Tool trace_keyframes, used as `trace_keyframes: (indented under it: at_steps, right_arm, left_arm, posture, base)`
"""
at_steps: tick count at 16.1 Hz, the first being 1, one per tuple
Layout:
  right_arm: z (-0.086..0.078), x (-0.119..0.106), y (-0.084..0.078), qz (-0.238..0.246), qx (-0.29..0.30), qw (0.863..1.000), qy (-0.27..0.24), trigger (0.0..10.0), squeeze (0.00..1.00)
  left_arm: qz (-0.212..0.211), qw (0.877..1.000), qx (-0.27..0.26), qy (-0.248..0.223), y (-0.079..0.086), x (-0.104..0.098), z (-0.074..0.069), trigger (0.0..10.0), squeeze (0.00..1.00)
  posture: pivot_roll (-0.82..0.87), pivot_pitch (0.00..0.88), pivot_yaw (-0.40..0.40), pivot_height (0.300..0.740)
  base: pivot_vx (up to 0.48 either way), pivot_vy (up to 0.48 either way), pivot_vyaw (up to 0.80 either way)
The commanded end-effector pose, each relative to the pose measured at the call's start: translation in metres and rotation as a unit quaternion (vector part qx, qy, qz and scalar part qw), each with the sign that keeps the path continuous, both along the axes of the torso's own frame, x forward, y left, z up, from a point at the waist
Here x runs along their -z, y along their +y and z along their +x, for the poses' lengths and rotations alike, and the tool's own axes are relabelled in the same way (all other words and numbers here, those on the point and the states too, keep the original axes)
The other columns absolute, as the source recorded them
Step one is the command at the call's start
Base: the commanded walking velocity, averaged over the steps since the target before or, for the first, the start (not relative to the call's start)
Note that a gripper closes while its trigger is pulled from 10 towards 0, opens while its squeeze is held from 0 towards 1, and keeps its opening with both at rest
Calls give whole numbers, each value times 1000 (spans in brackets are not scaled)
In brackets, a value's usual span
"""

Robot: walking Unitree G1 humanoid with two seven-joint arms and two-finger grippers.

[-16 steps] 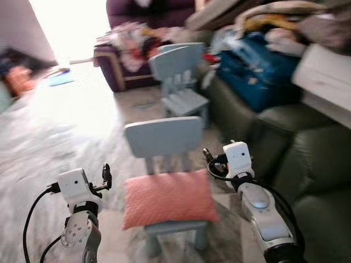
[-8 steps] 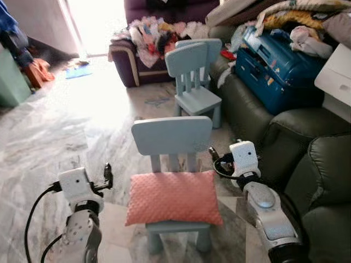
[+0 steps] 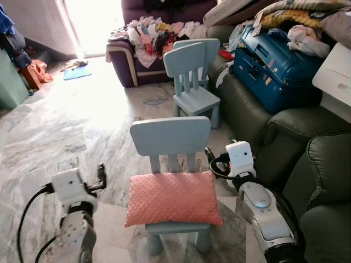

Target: Move the pillow to the sofa

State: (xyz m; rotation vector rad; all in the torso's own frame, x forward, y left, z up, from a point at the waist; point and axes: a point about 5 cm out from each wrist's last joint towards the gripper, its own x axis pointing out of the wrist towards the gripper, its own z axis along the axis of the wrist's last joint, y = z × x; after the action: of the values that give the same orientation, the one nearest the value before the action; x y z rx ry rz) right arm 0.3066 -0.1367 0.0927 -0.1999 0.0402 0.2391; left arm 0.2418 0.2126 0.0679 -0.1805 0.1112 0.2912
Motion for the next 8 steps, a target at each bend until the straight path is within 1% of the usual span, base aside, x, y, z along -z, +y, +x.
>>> trace_keyframes:
  at_steps: [1, 8]
  right_arm:
    - [1, -6, 6, 4, -12, 1000, -12, 10000, 0]
    - [1, -6, 6, 3, -17, 1000, -14, 10000, 0]
  left_arm:
    - [2, 1000, -15, -5, 9, -3, -1, 10000, 0]
    - [5, 1000, -7, -8, 6, -3, 0, 10000, 0]
  posture:
    - [-142, 3, 65, 740]
    - [-145, 0, 66, 740]
  base:
    - [439, 0, 0]
    - [446, 0, 0]
